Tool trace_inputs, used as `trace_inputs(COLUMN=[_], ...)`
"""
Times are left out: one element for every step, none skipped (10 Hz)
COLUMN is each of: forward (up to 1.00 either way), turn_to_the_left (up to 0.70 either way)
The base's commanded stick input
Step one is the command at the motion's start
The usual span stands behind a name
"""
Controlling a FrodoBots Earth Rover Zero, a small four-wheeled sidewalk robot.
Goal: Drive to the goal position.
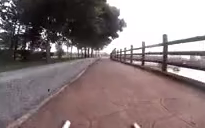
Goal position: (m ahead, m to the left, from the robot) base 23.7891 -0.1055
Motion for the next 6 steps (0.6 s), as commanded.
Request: trace_inputs(forward=[0.70,0.70,0.70,0.70,0.70,0.70], turn_to_the_left=[0.01,0.01,0.01,0.01,0.08,0.25])
